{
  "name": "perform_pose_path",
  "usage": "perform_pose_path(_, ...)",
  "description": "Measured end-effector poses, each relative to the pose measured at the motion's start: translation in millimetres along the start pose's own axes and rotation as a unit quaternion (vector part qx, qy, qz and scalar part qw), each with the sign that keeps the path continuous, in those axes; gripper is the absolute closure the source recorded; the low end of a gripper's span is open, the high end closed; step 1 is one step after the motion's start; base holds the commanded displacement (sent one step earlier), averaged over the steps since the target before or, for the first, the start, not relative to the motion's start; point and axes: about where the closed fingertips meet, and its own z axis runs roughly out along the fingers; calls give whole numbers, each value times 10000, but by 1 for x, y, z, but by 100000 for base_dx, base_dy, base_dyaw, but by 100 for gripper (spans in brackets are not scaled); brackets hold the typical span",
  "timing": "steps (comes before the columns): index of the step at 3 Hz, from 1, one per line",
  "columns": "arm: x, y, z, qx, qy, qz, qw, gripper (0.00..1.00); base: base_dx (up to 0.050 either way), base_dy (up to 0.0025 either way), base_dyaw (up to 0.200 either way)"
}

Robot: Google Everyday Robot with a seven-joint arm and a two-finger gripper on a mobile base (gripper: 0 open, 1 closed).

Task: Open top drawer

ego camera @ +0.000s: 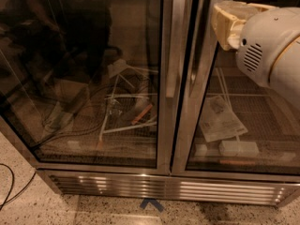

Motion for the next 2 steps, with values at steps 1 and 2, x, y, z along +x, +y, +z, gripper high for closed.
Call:
perform_pose_path(1, 0, 0, 0, 0, 0, 0, 10000, 100, 0, 0, 0)
perform_pose_path(2, -6, 0, 12, -69, -34, -28, 10000, 100, 0, 0, 0)
